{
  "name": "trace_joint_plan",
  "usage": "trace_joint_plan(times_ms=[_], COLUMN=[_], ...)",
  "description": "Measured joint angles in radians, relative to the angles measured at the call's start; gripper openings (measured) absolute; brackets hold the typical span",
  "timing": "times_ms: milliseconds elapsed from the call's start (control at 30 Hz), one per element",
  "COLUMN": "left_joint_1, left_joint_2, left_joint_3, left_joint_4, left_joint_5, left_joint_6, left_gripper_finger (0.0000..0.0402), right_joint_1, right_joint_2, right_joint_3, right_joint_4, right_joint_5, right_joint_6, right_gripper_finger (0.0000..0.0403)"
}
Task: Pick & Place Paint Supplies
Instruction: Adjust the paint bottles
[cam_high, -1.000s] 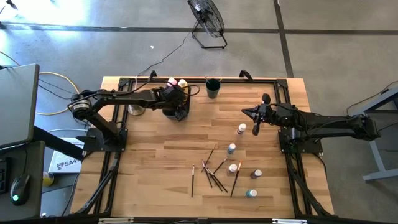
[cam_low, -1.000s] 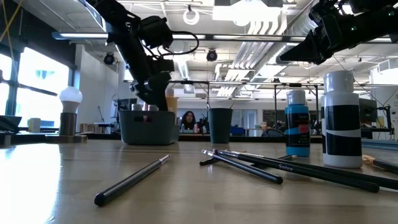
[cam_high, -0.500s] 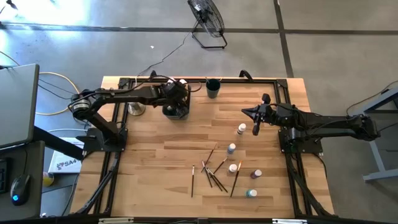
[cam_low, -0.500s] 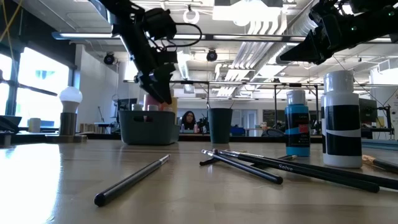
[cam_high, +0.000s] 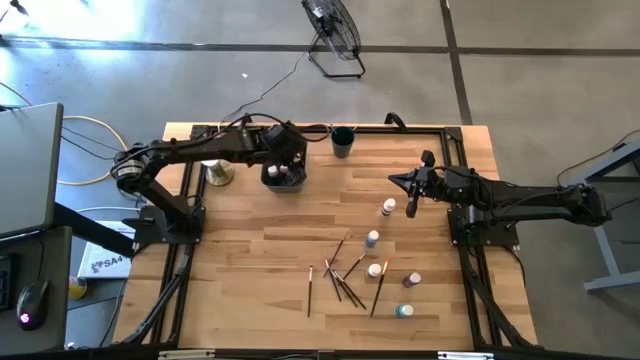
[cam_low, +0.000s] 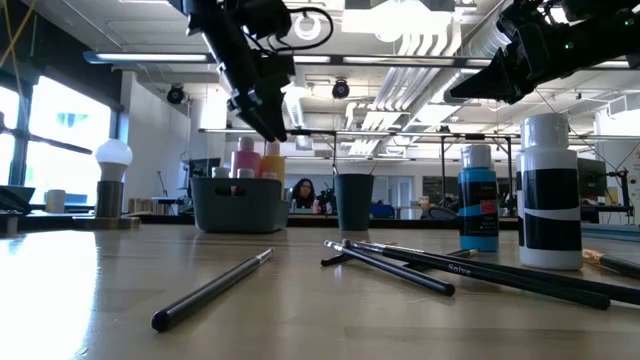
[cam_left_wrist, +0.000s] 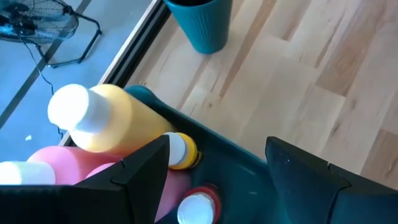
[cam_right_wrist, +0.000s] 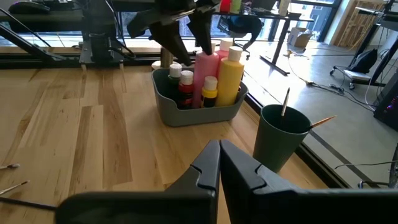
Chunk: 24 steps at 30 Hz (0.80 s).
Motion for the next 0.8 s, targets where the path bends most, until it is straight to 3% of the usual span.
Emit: trace_joint_plan(times_ms=[467, 800], left_joint_1=[0.001, 0.001], left_joint_2=[0.0, 0.0], left_joint_3=[-0.002, -0.002], left_joint_4=[0.004, 0.002], left_joint_5=[0.063, 0.102], left_joint_6=[-0.007, 0.002], left_gripper_finger=[0.025, 0.009], right_joint_1=[0.0, 0.0], right_joint_2=[0.0, 0.0], right_joint_3=[0.0, 0.0], right_joint_4=[0.0, 0.0], right_joint_5=[0.0, 0.0], right_joint_6=[0.0, 0.0], right_gripper_finger=[0.0004, 0.0004])
